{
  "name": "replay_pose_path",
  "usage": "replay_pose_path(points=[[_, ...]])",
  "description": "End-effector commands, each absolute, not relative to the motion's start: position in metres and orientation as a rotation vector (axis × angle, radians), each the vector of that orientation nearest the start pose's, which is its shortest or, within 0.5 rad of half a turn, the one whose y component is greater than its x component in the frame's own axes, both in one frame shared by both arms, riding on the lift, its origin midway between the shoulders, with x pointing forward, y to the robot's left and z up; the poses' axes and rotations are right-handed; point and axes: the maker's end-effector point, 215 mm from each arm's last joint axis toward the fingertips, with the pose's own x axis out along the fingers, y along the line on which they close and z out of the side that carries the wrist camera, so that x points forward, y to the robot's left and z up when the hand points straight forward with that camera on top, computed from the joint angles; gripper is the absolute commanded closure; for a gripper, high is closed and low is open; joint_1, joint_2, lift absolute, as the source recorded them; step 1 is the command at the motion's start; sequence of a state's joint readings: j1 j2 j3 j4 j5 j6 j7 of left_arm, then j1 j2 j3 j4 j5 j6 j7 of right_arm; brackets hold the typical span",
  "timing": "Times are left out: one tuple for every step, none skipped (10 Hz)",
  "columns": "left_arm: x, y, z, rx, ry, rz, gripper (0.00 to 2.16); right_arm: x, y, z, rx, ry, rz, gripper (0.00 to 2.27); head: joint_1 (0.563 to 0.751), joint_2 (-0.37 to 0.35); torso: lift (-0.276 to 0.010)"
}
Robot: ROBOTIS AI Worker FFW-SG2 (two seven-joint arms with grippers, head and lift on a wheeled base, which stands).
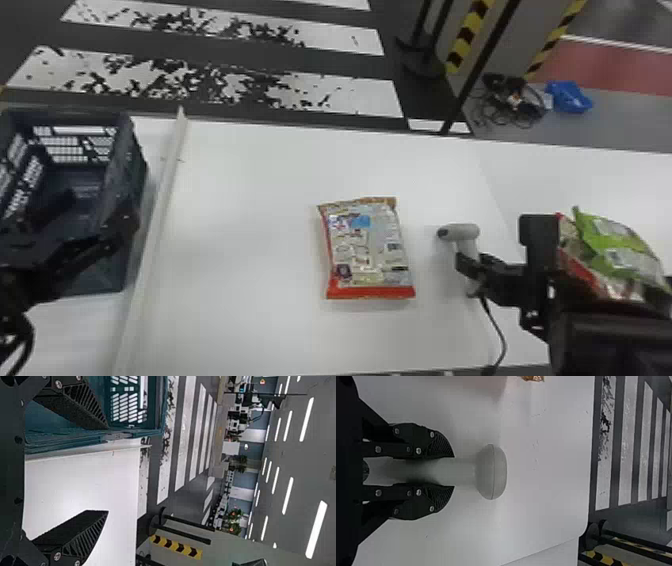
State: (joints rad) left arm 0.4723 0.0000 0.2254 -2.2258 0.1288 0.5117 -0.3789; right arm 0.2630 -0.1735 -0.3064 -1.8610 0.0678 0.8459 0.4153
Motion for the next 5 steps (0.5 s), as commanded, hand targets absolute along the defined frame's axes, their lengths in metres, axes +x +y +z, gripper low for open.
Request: replay_pose_path(points=[[0.434,0.254,-0.366,-0.114,0.301,-0.203,0.13,0.412,-0.391,-0.526,-0.026,0.807,0.030,0.27,0.695,-0.183,-0.095],[0.434,0.254,-0.366,-0.114,0.301,-0.203,0.13,0.411,-0.392,-0.525,-0.024,0.802,0.028,0.06,0.695,-0.181,-0.095],[0.434,0.254,-0.366,-0.114,0.301,-0.203,0.13,0.410,-0.393,-0.515,-0.024,0.778,0.024,0.06,0.695,-0.180,-0.095],[0.434,0.254,-0.366,-0.114,0.301,-0.203,0.13,0.410,-0.392,-0.498,-0.010,0.741,0.023,0.06,0.695,-0.182,-0.095],[0.434,0.255,-0.366,-0.113,0.301,-0.202,0.13,0.407,-0.387,-0.484,0.012,0.712,0.033,0.06,0.695,-0.183,-0.095]])
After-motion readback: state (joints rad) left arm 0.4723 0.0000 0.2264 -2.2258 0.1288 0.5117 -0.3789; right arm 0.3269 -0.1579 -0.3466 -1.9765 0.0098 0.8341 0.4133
